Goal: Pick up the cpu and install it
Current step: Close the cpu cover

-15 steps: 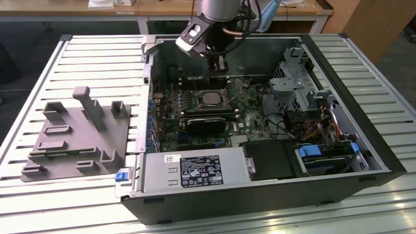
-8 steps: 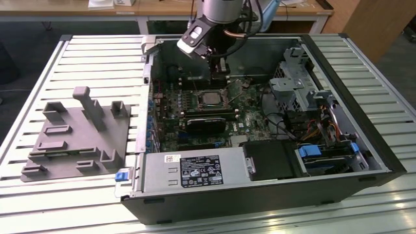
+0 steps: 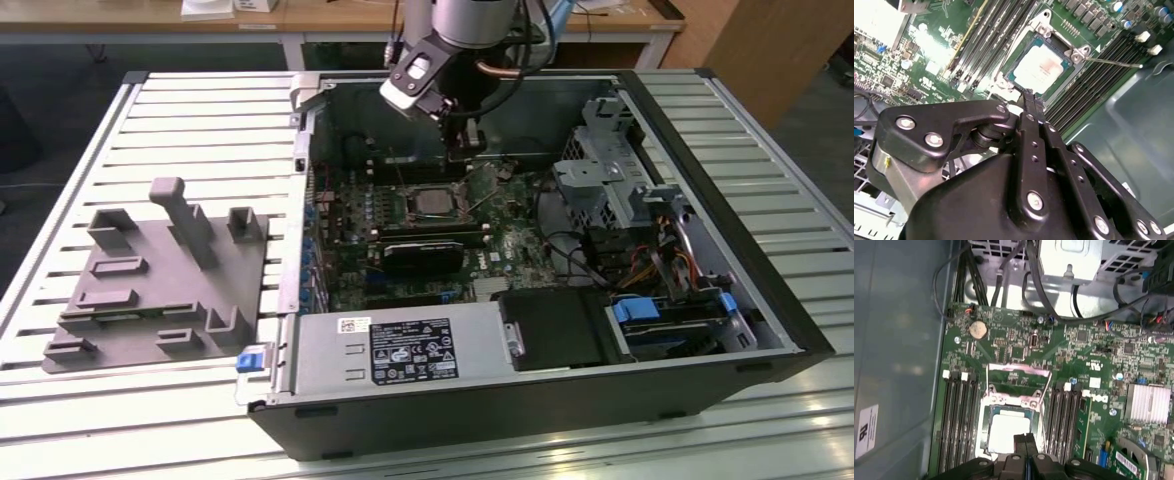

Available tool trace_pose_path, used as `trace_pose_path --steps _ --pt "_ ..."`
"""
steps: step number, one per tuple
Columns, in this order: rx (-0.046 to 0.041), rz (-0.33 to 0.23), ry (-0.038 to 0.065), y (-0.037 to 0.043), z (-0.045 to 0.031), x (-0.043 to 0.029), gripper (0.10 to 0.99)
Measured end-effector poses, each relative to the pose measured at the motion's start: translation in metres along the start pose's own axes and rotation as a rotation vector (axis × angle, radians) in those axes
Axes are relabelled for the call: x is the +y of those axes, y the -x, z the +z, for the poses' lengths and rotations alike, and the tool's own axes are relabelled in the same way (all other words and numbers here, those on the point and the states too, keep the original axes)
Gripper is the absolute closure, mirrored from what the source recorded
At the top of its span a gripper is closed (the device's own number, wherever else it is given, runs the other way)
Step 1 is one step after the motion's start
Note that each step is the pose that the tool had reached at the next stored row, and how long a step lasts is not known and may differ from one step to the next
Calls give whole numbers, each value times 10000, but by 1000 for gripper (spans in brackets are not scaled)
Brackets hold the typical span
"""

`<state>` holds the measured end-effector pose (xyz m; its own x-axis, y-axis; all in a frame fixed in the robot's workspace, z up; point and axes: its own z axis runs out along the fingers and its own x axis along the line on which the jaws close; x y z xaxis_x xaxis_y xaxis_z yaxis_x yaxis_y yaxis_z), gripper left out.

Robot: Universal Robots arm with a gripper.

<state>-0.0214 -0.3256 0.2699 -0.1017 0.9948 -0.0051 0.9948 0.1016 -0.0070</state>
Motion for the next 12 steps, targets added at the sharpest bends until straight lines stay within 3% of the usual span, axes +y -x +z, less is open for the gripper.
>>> trace_pose_path --steps 5,12 --pt "7 1 13 2 -25 21 980" --pt "13 2 12 14 -25 132 980"
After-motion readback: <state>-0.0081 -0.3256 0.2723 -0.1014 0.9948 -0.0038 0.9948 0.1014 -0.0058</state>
